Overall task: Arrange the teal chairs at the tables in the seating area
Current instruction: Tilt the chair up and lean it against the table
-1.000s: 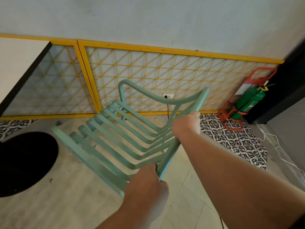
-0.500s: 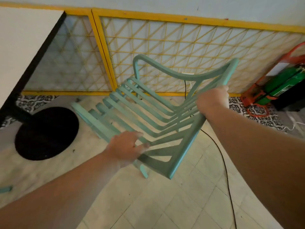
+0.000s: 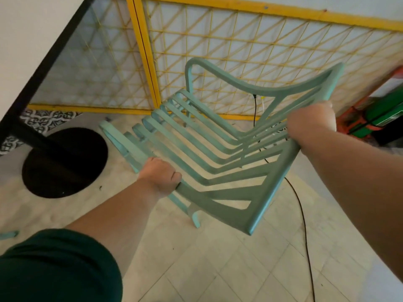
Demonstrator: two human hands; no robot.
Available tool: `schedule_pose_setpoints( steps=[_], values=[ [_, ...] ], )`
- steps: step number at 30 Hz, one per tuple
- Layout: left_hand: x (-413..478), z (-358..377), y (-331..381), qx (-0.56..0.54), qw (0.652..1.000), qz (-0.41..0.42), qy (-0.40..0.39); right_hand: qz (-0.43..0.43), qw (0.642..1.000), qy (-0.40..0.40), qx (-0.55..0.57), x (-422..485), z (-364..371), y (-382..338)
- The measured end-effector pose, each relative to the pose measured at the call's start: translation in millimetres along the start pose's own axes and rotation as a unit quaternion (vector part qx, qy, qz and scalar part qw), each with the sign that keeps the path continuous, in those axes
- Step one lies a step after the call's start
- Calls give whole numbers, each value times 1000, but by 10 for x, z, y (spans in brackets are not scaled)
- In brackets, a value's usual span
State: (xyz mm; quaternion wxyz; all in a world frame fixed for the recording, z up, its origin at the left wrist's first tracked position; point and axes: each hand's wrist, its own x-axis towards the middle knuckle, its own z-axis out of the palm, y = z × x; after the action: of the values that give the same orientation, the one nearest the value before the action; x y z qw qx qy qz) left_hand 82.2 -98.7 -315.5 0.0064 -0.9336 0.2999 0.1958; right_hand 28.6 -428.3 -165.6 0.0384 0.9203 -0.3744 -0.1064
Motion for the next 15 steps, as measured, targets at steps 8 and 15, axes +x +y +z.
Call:
schedule_pose_setpoints(
  steps=[8,15],
  values=[
    [-33,-5,122,-12,999,-41,8,-61,984,18,-166,-23,-63,56],
    [-93,141,338,21,999,-18,34,-108,945,14,-309,-45,-238,104]
  ],
)
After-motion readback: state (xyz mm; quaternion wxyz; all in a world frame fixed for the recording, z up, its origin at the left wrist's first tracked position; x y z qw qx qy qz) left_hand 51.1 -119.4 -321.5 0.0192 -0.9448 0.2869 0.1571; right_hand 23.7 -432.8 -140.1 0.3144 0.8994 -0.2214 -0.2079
